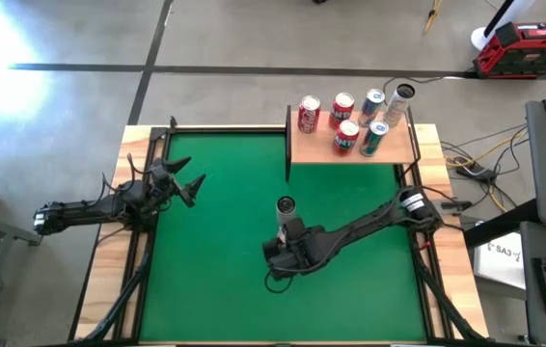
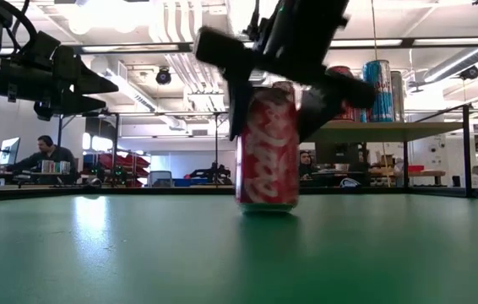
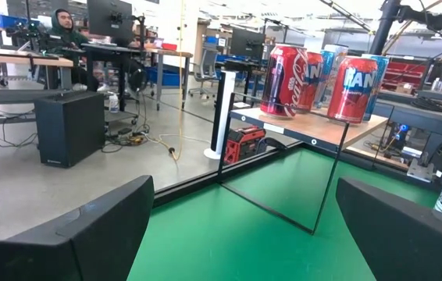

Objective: Place canned beverage on shelf
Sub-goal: Put the red white soda can on the shelf aligned with the other red white soda can, then put the white yellow soda can on the shelf aligned with the other white yellow soda can

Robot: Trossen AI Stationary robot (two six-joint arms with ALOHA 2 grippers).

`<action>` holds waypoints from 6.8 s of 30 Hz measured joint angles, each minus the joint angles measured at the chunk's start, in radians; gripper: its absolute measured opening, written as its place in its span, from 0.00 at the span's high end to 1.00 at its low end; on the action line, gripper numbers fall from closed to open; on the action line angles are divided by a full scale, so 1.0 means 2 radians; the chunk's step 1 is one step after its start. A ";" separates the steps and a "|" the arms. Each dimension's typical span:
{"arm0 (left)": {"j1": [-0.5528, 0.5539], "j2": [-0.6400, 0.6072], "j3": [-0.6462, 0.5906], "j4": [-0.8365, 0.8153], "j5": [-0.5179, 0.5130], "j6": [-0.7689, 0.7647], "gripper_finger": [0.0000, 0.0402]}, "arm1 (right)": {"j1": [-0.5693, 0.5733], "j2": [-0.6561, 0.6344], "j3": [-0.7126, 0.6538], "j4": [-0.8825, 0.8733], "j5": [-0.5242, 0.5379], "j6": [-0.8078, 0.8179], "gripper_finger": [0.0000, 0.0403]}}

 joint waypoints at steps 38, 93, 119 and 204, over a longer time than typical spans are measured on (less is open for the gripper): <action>0.000 0.000 0.000 0.000 0.000 0.000 0.04 | -0.174 -0.146 0.111 -0.222 0.096 -0.106 0.25; 0.000 0.000 0.000 0.000 0.000 0.000 0.04 | -0.311 -0.113 0.107 -0.123 0.044 -0.256 0.21; 0.000 0.000 0.000 0.000 0.000 0.000 0.04 | -0.311 -0.109 0.104 -0.121 0.044 -0.255 0.21; 0.000 0.000 0.000 0.000 0.000 0.000 0.04 | 0.052 0.160 0.133 -0.240 0.227 0.331 0.04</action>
